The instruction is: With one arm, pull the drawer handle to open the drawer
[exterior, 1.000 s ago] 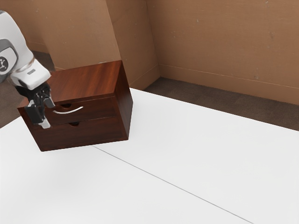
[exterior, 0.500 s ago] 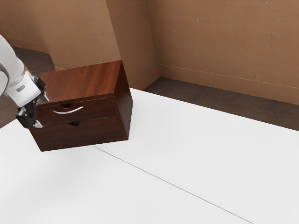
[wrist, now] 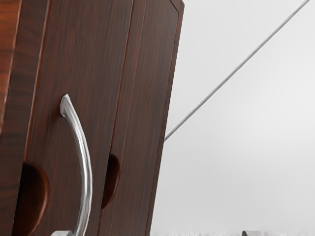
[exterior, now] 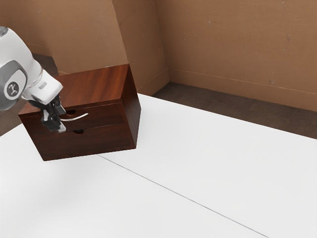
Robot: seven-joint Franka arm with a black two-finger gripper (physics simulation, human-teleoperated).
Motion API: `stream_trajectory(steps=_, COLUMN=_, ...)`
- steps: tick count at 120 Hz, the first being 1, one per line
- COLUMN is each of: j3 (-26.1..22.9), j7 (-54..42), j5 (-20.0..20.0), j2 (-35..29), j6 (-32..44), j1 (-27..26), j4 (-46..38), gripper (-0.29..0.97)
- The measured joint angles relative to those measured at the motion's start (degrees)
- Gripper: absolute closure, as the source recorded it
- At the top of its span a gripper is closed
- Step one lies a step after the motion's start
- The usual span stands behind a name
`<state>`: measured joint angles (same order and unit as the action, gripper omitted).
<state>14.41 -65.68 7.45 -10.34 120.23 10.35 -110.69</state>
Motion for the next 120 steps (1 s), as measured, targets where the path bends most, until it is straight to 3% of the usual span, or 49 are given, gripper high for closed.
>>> stream_trajectory(steps=29, j3=0.3, j7=1.4, j5=4.8, j2=3.8, j6=1.2, j1=0.3, j4=1.7, gripper=0.40)
stream_trajectory(steps=82, j3=0.4, j7=2.2, j5=4.9, j2=6.9, j6=2.5, j1=0.0, j4=3.4, gripper=0.47)
stream_trajectory(steps=106, j3=0.3, j7=2.8, j5=5.0, j2=5.1, j6=2.6, j1=-1.2, j4=0.3, gripper=0.68)
stream_trajectory(steps=120, j3=0.4, j7=3.0, j5=5.5, j2=1.0, j6=2.6, j1=-2.8, j4=-3.7, gripper=0.73)
